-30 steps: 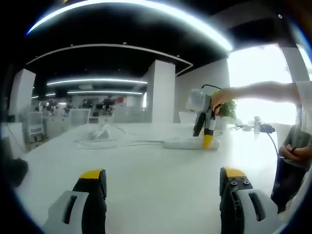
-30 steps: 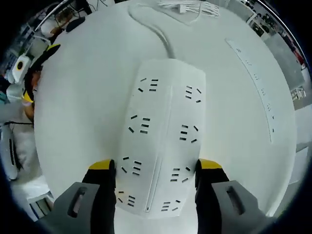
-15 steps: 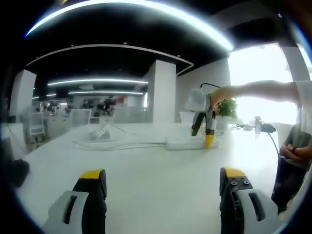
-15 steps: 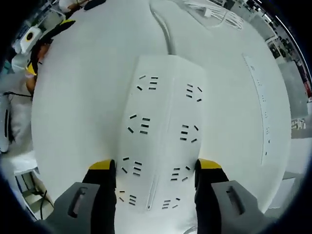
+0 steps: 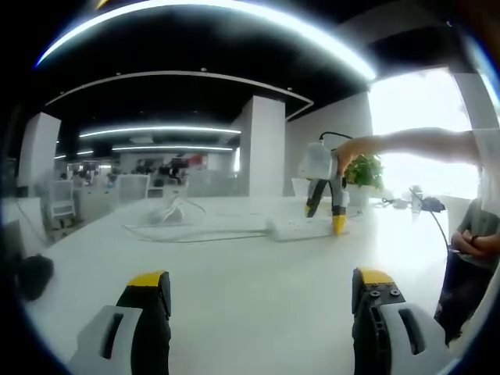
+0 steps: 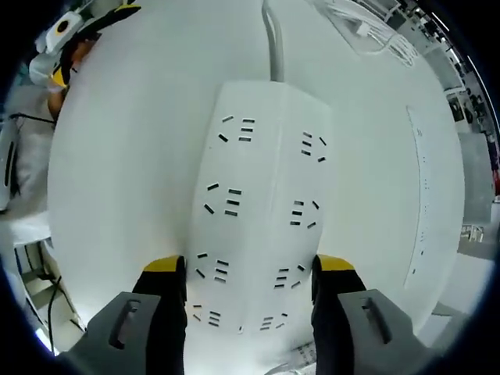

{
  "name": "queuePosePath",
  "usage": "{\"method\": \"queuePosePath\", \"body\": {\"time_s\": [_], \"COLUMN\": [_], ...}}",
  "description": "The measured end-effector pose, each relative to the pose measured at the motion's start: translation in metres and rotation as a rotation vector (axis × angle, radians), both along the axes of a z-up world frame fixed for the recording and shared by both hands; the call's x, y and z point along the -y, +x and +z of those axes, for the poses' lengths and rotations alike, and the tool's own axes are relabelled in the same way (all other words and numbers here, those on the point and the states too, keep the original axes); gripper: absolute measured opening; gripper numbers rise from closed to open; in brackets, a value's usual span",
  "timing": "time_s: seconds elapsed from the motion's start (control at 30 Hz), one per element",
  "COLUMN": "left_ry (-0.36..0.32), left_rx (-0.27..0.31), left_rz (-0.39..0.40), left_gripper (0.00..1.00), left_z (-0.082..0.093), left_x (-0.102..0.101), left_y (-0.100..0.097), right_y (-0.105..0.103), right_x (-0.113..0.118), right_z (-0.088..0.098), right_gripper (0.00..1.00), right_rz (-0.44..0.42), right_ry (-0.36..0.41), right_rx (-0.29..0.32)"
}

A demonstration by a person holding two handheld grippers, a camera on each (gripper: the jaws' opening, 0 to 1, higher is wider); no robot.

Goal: Straighten the power strip on the desk, plug the charger into it

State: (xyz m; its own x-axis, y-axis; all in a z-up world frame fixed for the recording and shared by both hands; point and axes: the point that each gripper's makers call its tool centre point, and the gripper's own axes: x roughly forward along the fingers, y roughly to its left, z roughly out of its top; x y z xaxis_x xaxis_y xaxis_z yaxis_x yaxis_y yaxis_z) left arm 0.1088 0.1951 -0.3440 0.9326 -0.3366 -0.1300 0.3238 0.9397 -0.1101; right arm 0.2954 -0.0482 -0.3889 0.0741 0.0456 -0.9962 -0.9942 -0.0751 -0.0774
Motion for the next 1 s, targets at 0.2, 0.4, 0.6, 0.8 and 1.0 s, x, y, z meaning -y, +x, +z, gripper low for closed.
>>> {"method": "queuePosePath", "body": {"time_s": [0.2,0.4,0.6,0.8,1.0], "left_ry": [0.003,0.003,0.005,0.006,0.007], "left_rx": [-0.002,0.001,-0.004,-0.006,-0.006], "left_rz": [0.009,0.013,0.010,0.008,0.007], "left_gripper": [0.99,0.99,0.99,0.99,0.99], "left_z": [-0.0002,0.0013,0.0000,0.0003,0.0012], "left_x": [-0.0030,-0.0040,-0.0034,-0.0022,-0.0019], "left_y": [-0.0011,-0.0013,-0.0016,-0.0011,-0.0006], "right_y": [0.0046,0.0081,0.0095,0.0091,0.0105], "right_x": [-0.0005,-0.0013,-0.0024,-0.0025,-0.0023], "right_z": [0.0003,0.0011,0.0022,0.0027,0.0031], "right_gripper": [0.63,0.63,0.63,0.62,0.62], "right_rz": [0.056,0.102,0.119,0.129,0.142], "right_ry": [-0.019,-0.043,-0.041,-0.037,-0.045], "right_rx": [0.012,0.024,0.030,0.028,0.030]}}
